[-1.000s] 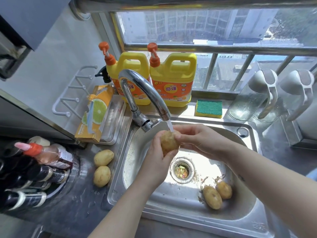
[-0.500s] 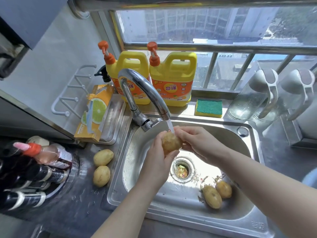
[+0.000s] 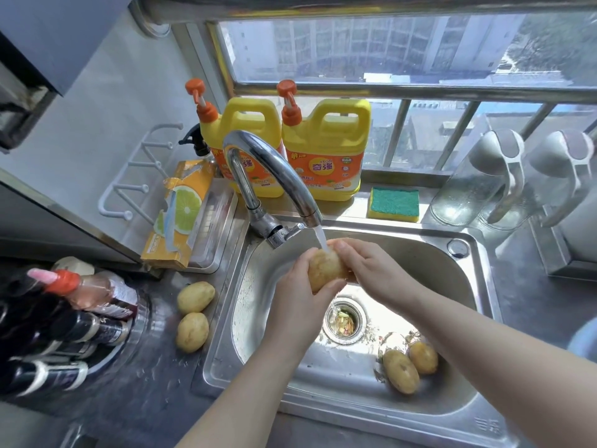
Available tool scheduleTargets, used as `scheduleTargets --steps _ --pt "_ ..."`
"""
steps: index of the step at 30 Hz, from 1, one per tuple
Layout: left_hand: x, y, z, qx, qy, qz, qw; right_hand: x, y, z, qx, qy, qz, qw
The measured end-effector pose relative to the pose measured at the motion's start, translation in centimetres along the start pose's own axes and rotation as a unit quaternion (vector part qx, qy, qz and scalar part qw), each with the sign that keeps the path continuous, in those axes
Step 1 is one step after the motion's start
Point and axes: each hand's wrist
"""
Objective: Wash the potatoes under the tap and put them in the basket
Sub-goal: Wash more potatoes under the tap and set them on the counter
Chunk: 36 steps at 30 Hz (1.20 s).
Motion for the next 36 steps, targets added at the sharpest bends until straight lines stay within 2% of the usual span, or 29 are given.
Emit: scheduleTargets --steps 3,6,9,11,16,20,23,32,36 --pt "0.2 0.0 0.3 -0.009 -0.019 0.006 1.000 0.6 -0.1 -0.2 0.015 0.014 0.012 1.000" --pt "0.2 0.2 0.6 -0.016 -0.023 0.010 1.000 1.1 -0.5 -0.7 0.013 -0.052 0.036 0.998" --pt "0.2 0.4 0.8 -0.013 -0.015 0.018 1.000 1.1 -0.9 -1.1 0.005 -0.098 0.024 0.995" --pt "0.3 0.3 0.9 -0.007 -0.021 0.024 0.999 1.1 -0.8 -1.0 0.006 -0.074 0.014 0.997" --pt "0.9 0.2 0.9 0.018 -0.004 0.035 0.999 0.8 0.1 -0.5 -0.023 -0.034 0.073 0.996" --pt "0.7 0.3 0.7 0.018 -0.008 0.036 0.999 0.9 -0.2 -0.5 -0.005 -0.019 0.022 1.000" --pt "0.7 0.2 0.5 0.012 -0.004 0.036 0.999 1.4 -0.7 -0.3 0.011 -0.062 0.001 0.998" --pt "1.1 -0.9 0.1 0.080 0.035 0.062 0.994 1.5 0.2 -0.1 -0.012 0.014 0.054 0.998" --pt "0.9 -0.7 0.0 0.088 0.051 0.072 0.992 1.5 -0.1 -0.6 0.007 0.026 0.030 0.999"
Point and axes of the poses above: each hand's wrist, its own y-axis towards the middle knuckle, its own x-axis out of the palm, z = x × y, and after that the axes turned 7 degrees about -y, right-handed
